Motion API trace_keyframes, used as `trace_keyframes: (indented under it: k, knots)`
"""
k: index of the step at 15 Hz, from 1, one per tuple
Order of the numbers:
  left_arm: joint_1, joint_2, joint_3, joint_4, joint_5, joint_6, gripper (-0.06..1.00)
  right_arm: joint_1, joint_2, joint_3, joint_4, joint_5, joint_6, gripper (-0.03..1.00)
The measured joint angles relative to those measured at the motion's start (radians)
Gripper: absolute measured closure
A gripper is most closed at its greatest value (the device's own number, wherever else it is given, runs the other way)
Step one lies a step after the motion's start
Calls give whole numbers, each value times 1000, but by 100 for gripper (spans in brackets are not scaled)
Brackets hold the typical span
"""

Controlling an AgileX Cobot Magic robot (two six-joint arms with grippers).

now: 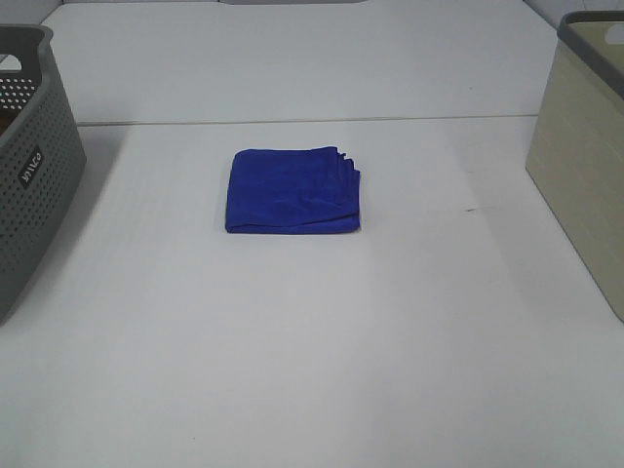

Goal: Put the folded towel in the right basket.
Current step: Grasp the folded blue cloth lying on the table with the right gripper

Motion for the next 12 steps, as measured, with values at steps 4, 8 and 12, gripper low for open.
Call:
trace_keyframes:
  k: [4, 8, 12]
  knots:
    - [0, 0, 0, 0, 0, 0, -3, 0, 0, 0, 0, 0, 0, -2]
    - [0, 0, 0, 0, 0, 0, -3, 0, 0, 0, 0, 0, 0, -2]
    - [0, 0, 0, 0, 0, 0, -3, 0, 0, 0, 0, 0, 0, -2]
